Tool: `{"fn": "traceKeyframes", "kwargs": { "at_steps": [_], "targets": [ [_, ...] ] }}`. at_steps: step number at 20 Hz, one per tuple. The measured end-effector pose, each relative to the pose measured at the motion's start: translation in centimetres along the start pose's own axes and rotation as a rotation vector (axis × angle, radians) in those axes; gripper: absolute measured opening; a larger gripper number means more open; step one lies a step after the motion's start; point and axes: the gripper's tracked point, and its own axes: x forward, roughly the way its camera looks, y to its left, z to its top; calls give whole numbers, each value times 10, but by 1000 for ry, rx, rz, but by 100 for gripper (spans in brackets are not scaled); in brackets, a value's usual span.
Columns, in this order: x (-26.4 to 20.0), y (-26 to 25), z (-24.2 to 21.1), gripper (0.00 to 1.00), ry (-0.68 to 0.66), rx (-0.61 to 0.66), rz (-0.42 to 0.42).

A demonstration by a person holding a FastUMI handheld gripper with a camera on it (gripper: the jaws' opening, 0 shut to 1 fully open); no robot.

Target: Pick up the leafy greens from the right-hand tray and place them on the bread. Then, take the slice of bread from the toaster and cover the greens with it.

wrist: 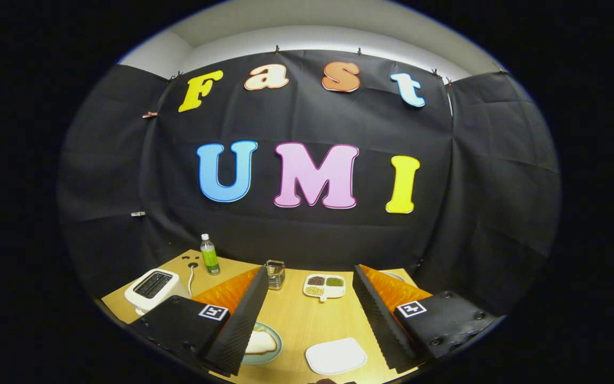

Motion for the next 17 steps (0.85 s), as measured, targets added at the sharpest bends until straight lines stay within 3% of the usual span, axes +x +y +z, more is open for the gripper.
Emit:
{"fn": "traceKeyframes", "kwargs": {
  "at_steps": [4, 8, 17],
  "targets": [
    [-40, -1, 7, 98, -30, 17, -50],
    [-64, 10, -8, 98, 22, 32, -61],
    [-70, 26, -6, 98, 47, 46, -72]
  ]
}}
